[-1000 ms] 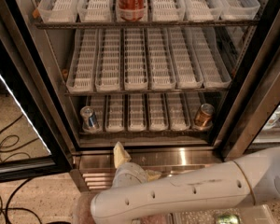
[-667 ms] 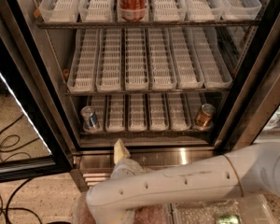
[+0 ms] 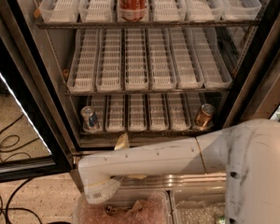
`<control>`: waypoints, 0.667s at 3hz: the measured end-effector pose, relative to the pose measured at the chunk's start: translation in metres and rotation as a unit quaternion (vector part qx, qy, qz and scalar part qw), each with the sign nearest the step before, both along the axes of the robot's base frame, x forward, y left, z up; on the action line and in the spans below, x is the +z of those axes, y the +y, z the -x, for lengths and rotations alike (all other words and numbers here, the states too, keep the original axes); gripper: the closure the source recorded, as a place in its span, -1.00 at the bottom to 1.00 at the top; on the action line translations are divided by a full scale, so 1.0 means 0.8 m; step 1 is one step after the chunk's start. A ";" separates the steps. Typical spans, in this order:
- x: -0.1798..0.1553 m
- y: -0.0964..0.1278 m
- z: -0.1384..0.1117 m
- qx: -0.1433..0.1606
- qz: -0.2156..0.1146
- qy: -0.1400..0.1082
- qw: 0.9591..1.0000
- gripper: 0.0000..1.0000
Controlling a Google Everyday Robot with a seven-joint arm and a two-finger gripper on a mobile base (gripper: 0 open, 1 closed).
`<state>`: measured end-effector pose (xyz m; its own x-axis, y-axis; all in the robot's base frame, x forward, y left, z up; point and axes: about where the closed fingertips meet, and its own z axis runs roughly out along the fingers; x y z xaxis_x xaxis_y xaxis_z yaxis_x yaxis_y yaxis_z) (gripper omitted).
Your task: Pick orange can from bottom shelf of fridge
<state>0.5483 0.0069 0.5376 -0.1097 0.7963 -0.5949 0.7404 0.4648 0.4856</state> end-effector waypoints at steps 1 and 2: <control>-0.009 0.009 -0.004 -0.015 -0.031 0.001 0.999 -1.00; -0.015 0.016 -0.005 -0.009 -0.041 0.005 0.999 -1.00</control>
Offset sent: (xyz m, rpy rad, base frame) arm 0.0037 0.0064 -0.0070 0.0585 0.0008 -0.0375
